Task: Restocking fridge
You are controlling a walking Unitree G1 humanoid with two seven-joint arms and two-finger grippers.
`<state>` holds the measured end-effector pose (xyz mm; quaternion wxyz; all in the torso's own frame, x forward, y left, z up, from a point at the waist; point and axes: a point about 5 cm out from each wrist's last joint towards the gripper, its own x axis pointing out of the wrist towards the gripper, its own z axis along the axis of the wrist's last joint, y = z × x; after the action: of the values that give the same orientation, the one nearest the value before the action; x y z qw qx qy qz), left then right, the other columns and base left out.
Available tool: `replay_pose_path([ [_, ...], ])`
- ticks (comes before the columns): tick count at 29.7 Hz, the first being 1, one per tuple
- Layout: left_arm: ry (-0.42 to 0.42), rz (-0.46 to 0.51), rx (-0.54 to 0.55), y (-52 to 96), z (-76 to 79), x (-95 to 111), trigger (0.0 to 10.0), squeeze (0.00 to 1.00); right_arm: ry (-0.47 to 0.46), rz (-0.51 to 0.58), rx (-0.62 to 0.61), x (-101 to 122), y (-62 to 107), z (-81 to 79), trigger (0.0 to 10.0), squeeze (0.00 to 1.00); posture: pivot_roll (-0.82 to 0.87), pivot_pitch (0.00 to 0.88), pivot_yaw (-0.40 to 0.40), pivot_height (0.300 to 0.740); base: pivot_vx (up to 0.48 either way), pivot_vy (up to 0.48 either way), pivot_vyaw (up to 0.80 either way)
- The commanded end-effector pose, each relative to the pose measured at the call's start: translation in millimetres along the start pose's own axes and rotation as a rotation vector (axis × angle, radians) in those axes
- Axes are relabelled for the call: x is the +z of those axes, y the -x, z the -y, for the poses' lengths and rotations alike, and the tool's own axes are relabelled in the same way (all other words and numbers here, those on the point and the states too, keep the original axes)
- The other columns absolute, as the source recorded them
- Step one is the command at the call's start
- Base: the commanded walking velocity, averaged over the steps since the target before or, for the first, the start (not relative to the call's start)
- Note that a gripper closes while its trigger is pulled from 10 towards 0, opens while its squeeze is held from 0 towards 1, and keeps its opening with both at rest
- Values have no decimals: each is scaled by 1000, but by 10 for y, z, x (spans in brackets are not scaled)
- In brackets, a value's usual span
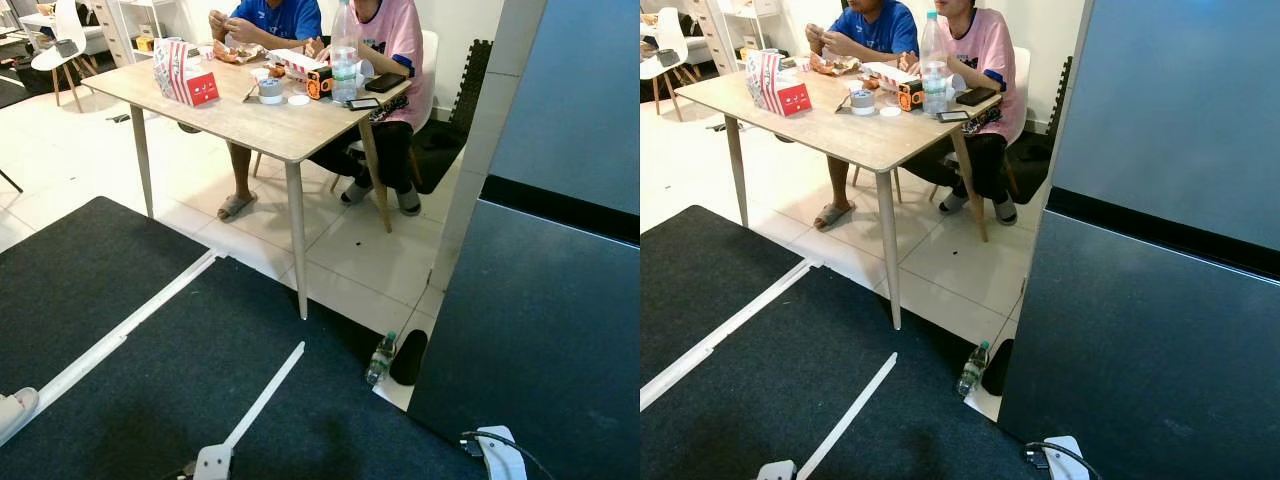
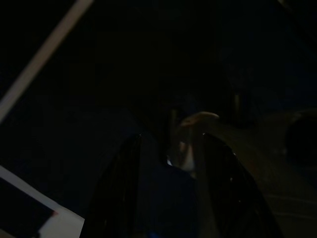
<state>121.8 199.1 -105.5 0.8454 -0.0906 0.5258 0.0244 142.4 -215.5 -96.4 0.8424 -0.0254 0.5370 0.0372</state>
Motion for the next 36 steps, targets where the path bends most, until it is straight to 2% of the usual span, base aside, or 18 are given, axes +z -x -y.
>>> replay_pose_path([
  [1,-29,22,21,10,-80,83,10000,0,44,65,12,145,-15,-41,10000,0,-45,0,18,740,0,0,0],
  [2,-3,46,42,9,-106,139,10000,0,51,105,-22,229,-16,-21,10000,0,-42,0,12,740,0,0,0],
  [3,-3,46,42,9,-106,139,10000,0,51,105,-22,229,-16,-21,10000,0,-42,0,12,740,0,0,0],
  [4,24,63,52,7,-115,183,10000,0,14,160,-31,328,-15,-23,10000,0,-40,0,12,740,0,0,0],
  [5,18,68,47,4,-105,198,10000,0,19,175,-16,360,-17,-45,10000,0,-45,0,16,740,0,0,0],
  [7,3,77,45,0,-90,213,10000,0,80,162,-6,375,-25,-72,10000,0,-45,0,16,740,0,0,0],
  [9,4,77,50,-2,-81,207,10000,0,62,153,8,364,-26,-77,10000,0,-45,0,15,740,0,0,0],
  [12,13,69,52,-9,-33,151,10000,0,-66,155,72,339,-24,-94,10000,0,-44,0,17,740,0,0,0],
  [20,-38,26,40,5,-14,0,10000,0,-72,111,94,159,-7,-72,10000,0,-48,0,16,740,0,0,0],
  [25,-45,42,53,6,-38,40,10000,0,-68,83,68,90,15,22,10000,0,-42,0,8,740,0,0,751],
  [30,-37,59,59,-1,-29,89,10000,0,-82,100,81,147,9,9,10000,0,-42,0,8,740,0,0,791],
  [36,-12,73,35,-37,101,139,10000,0,-61,110,96,220,6,7,10000,0,-36,0,-17,740,0,0,786],
])
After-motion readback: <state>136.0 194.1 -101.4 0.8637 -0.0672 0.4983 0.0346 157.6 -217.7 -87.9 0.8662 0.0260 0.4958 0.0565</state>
